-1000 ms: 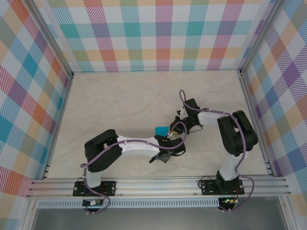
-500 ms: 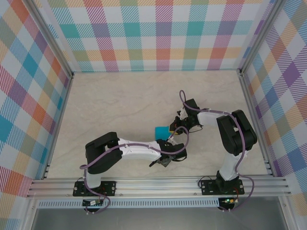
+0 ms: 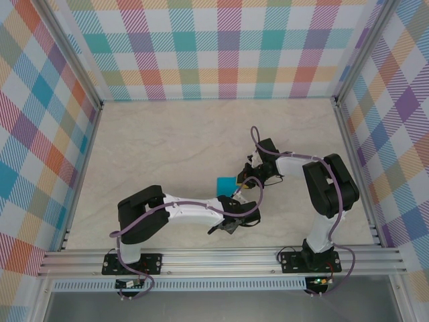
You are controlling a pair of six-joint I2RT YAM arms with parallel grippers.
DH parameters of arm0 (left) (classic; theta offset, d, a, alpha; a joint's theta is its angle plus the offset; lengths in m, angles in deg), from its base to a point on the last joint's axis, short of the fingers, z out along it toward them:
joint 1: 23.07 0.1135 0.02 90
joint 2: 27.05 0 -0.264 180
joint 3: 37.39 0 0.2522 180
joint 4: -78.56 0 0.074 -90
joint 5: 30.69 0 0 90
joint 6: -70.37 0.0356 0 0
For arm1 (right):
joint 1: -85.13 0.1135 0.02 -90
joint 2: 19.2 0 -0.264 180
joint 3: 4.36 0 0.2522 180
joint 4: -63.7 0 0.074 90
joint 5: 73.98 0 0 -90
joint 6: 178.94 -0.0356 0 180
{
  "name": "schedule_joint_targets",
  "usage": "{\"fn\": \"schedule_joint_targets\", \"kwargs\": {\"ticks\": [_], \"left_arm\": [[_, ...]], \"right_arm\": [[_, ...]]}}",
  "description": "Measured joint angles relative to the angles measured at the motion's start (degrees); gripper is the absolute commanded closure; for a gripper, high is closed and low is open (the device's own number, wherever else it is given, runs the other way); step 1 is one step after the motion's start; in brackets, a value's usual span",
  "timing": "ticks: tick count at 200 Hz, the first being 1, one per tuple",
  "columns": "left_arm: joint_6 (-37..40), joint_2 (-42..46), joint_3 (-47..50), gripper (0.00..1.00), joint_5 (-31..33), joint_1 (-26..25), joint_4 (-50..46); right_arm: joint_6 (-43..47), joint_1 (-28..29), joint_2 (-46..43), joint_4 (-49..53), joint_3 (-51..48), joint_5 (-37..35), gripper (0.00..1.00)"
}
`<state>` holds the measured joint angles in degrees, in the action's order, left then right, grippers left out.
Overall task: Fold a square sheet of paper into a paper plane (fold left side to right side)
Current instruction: Fold the wing for the fifth time at the center of the table.
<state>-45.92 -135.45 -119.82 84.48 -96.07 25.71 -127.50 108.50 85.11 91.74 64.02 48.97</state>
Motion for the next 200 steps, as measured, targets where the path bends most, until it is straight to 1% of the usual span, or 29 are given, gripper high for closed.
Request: {"fn": "schedule_joint_targets", "kwargs": {"ticks": [52, 56, 73, 86, 91, 100, 110, 122, 154, 176, 200], "left_arm": [[-0.1, 0.9, 0.4, 0.88, 0.0, 0.0, 0.2], [-0.1, 1.2, 0.5, 0.89, -0.1, 0.0, 0.2], [-0.1, 2.1, 1.1, 0.91, -0.2, 0.1, 0.4], [-0.2, 2.7, 1.7, 0.93, -0.4, 0.3, 0.7], [-0.3, 2.9, 1.9, 0.94, -0.6, 0.4, 0.7], [-0.3, 3.1, 2.1, 0.95, -0.8, 0.6, 1.0], [-0.3, 3.4, 2.3, 0.95, -1.4, 0.8, 1.4], [-0.3, 3.6, 2.5, 0.96, -2.1, 1.2, 1.8], [-0.3, 4.3, 3.2, 0.96, -3.7, 2.2, 3.1], [-0.3, 6.3, 5.4, 0.96, -5.8, 3.5, 5.0], [-0.9, 9.3, 8.4, 0.97, -9.0, 5.7, 7.9]], "right_arm": [[0.2, 0.0, 0.0, 0.0, 0.0, 0.0, 1.00], [0.2, 0.0, 0.0, 0.0, 0.0, 0.0, 0.98], [0.2, 0.0, -0.1, 0.0, 0.0, 0.0, 0.85], [0.4, 0.0, -0.7, 0.0, 0.0, -0.2, 0.79], [0.5, 0.0, -1.1, 0.1, 0.0, -0.5, 0.75], [0.4, 0.0, -2.1, 0.4, 0.0, -0.9, 0.71], [0.8, -0.2, -3.5, 0.6, 0.0, -1.5, 0.63], [1.2, -0.6, -5.7, 1.3, 0.0, -2.6, 0.57], [2.1, -2.5, -14.2, 2.4, -0.6, -5.6, 0.47], [3.3, -4.1, -20.7, 3.6, -2.2, -7.8, 0.45], [4.8, -5.2, -25.4, 4.7, -4.7, -9.4, 0.44]]}}
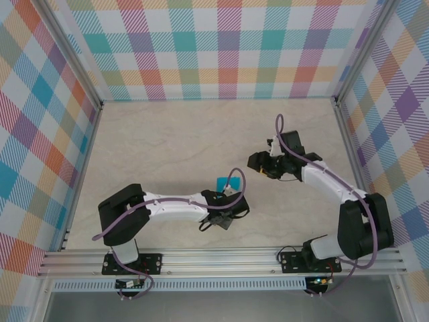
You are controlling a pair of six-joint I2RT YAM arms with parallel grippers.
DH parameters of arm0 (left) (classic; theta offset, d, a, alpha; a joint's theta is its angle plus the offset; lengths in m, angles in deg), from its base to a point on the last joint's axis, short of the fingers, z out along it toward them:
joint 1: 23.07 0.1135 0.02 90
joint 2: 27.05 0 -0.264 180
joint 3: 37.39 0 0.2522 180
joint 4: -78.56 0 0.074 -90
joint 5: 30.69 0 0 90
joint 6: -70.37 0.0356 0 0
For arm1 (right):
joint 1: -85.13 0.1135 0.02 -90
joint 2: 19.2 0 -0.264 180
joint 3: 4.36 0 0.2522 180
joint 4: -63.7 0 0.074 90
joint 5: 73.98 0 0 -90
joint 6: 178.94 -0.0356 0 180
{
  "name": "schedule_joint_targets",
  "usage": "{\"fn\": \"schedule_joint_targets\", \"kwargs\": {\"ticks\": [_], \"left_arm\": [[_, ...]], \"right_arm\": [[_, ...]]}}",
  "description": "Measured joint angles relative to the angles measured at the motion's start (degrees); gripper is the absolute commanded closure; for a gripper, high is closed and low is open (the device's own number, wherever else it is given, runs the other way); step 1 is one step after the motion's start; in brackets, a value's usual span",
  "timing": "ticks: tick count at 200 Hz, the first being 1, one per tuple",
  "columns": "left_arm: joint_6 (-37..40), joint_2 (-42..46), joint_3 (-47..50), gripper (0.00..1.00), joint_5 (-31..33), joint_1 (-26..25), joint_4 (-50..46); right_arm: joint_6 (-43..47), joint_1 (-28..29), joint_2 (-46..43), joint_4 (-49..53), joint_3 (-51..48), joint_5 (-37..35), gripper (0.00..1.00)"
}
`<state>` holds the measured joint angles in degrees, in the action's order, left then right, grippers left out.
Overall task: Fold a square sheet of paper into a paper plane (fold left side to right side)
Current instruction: Fold the wing for the fifth time at the center of the table.
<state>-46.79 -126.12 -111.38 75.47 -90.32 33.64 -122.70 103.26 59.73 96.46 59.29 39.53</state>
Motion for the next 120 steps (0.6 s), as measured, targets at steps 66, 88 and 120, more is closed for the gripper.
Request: {"fn": "schedule_joint_targets", "kwargs": {"ticks": [66, 88, 120], "left_arm": [[-4.2, 7.7, 9.9, 1.00, -11.9, 7.8, 14.5], [-6.3, 8.5, 13.2, 1.00, -15.3, 10.1, 19.4], [-9.6, 8.9, 16.9, 1.00, -18.8, 11.6, 25.9]], "right_arm": [[1.7, -0.1, -4.9, -0.3, -10.6, 0.3, 0.44], [1.6, -0.1, -4.9, -2.9, -13.9, 2.5, 0.44], [0.5, 0.2, -4.6, -8.4, -17.5, 5.5, 0.44]]}}
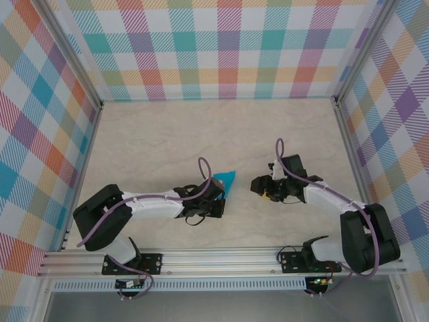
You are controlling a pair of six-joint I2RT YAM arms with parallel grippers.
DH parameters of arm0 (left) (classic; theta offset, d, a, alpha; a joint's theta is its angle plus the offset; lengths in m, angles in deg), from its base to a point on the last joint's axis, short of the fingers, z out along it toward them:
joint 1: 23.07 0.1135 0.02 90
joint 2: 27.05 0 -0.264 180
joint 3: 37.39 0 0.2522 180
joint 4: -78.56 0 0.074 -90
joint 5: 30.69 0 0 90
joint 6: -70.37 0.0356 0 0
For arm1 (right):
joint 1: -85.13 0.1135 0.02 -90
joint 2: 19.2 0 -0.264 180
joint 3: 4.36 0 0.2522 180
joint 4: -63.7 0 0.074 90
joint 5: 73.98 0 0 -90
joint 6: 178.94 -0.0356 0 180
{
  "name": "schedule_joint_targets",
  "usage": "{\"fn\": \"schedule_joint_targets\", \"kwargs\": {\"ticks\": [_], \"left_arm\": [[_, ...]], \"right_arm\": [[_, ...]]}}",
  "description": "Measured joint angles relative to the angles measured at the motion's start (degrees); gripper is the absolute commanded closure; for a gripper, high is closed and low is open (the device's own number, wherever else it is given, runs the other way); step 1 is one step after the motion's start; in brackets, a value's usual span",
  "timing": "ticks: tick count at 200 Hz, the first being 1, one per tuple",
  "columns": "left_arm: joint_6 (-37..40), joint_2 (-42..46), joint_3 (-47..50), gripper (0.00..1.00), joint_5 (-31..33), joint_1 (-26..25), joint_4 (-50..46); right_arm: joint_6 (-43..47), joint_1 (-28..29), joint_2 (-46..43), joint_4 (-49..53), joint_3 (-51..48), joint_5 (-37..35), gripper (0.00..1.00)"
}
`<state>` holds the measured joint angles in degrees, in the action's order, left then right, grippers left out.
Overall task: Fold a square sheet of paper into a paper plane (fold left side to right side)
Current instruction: Fold the wing for the fifth time at the center of the table.
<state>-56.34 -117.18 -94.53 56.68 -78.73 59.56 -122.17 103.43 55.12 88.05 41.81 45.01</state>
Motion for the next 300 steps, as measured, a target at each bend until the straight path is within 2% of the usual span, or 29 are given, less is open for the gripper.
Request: {"fn": "schedule_joint_targets", "kwargs": {"ticks": [52, 108, 198, 300], "left_arm": [[-5.6, 1.8, 5.7, 1.00, -3.3, 1.7, 10.3], [-7.6, 3.3, 7.2, 1.00, -4.0, 2.3, 14.4], [-8.9, 3.8, 9.0, 1.00, -4.4, 2.3, 16.0], [-9.0, 4.9, 10.2, 1.00, -4.2, 2.3, 16.4]], "right_arm": [[-3.5, 4.7, 5.0, -9.0, -0.5, 1.9, 0.46], [-5.8, 8.3, 9.8, -13.8, 0.5, 2.2, 0.46], [-10.6, 12.4, 20.2, -20.7, 7.5, 2.1, 0.61], [-12.0, 14.7, 26.3, -22.6, 10.1, 2.1, 0.61]]}}
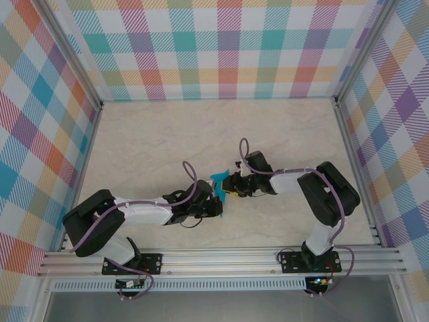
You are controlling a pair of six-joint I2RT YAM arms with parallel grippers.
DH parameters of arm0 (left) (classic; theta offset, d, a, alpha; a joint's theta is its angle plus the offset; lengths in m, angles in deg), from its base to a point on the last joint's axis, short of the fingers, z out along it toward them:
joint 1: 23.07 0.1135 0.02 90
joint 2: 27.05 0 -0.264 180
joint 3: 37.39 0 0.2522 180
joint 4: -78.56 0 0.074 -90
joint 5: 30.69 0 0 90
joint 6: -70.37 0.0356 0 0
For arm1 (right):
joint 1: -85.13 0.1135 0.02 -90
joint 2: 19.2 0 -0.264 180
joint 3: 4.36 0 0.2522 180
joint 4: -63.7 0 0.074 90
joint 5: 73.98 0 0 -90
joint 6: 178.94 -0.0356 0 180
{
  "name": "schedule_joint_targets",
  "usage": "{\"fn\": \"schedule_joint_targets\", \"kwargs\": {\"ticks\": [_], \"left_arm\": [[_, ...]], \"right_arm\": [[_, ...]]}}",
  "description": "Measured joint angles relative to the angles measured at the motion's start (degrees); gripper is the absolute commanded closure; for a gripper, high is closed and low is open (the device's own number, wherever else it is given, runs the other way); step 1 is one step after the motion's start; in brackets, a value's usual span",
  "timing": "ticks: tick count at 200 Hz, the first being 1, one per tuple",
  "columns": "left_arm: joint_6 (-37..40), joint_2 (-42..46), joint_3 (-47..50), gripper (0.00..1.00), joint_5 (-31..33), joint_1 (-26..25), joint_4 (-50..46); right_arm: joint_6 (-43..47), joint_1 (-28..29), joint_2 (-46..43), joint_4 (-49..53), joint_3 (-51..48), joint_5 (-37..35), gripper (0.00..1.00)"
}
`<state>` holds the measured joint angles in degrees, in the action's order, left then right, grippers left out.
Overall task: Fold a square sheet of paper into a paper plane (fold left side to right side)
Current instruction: Fold the wing for the fifth time at the center of the table.
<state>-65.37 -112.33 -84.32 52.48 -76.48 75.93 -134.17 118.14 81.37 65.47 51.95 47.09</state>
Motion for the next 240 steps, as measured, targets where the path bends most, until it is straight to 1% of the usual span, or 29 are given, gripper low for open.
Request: {"fn": "schedule_joint_targets", "kwargs": {"ticks": [58, 75, 109, 190, 206, 217, 225, 240], "left_arm": [[-1.5, -0.1, 0.4, 0.99, 0.0, 0.0, 1.1], [-1.8, -0.3, 0.5, 0.95, 0.0, 0.0, 1.3], [-2.4, -0.5, 0.5, 0.91, 0.0, 0.0, 1.4], [-2.7, -0.4, 0.5, 0.78, 0.0, 0.0, 1.4], [-2.6, 0.4, 0.8, 0.74, 0.0, 0.3, 1.0], [-2.6, 1.7, 1.3, 0.69, 0.0, 0.7, 0.8], [-2.5, 2.8, 1.7, 0.63, 0.0, 1.0, 0.6], [-2.4, 5.4, 2.4, 0.59, 0.0, 1.9, -0.2]], "right_arm": [[0.0, 0.1, 0.5, 0.1, 0.3, -0.4, 0.60], [0.0, 0.1, 0.8, 0.3, 0.7, -0.4, 0.61], [-0.4, 0.1, 1.4, 0.9, 1.6, -0.3, 0.61], [-0.4, 0.1, 2.1, 3.1, 3.0, -0.3, 0.61], [-0.4, 0.1, 2.1, 3.2, 3.0, -0.3, 0.61], [-0.4, 0.1, 2.1, 3.2, 3.1, -0.3, 0.61], [-0.4, 0.1, 2.1, 3.3, 3.1, -0.3, 0.61], [-0.4, 0.1, 2.1, 3.5, 3.2, -0.3, 0.61]]}}
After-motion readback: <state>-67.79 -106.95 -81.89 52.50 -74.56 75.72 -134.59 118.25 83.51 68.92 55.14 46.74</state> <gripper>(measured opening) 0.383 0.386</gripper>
